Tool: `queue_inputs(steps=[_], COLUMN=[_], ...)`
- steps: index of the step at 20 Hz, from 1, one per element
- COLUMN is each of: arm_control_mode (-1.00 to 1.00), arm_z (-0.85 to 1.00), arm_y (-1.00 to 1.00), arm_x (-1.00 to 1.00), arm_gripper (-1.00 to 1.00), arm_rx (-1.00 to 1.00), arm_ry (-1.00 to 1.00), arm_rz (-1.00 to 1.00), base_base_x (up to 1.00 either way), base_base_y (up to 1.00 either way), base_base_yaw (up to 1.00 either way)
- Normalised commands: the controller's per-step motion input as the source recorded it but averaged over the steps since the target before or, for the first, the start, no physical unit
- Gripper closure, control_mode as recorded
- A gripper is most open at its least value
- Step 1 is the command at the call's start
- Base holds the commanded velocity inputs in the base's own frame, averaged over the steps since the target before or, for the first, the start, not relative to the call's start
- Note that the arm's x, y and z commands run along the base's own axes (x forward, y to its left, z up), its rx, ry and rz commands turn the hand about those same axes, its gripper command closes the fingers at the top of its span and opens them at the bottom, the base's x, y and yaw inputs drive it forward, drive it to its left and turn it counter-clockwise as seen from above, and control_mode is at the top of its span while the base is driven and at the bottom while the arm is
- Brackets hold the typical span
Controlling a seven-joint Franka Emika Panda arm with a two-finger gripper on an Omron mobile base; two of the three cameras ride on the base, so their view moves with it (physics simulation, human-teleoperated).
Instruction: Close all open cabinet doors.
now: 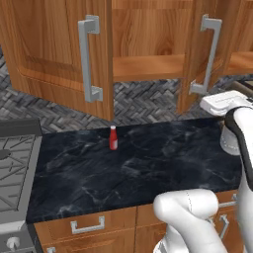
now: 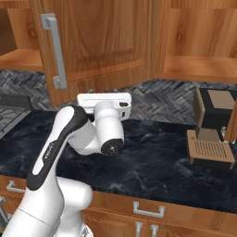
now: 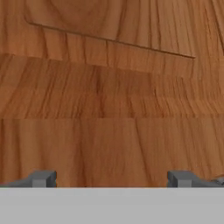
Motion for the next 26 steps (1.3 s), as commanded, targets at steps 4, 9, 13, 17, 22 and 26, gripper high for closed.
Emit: queue_inputs(steps=[4,9,13,17,22,26], arm_control_mode=[-1.0,-1.0,-1.0,-1.0,-1.0,-1.0], arm_z=[0.0,0.0,0.02,0.18,0.29,0.28], arm_y=[0.26,0.32,0.31,0.22,0.12,0.03], arm_x=[0.23,0.01,0.1,0.22,0.17,0.07], arm_gripper=[-1.0,-1.0,-1.0,-1.0,-1.0,-1.0], arm_rx=[0.0,-0.01,0.0,0.0,0.0,0.0], arm_ry=[-0.04,0.0,0.0,0.0,0.01,0.01], arm_rz=[-0.31,-0.27,-0.26,-0.2,-0.06,0.0], base_base_x=[0.0,0.0,0.0,0.0,0.0,0.0], base_base_y=[0.0,0.0,0.0,0.0,0.0,0.0], base_base_yaw=[0.0,0.0,0.0,0.0,0.0,0.0])
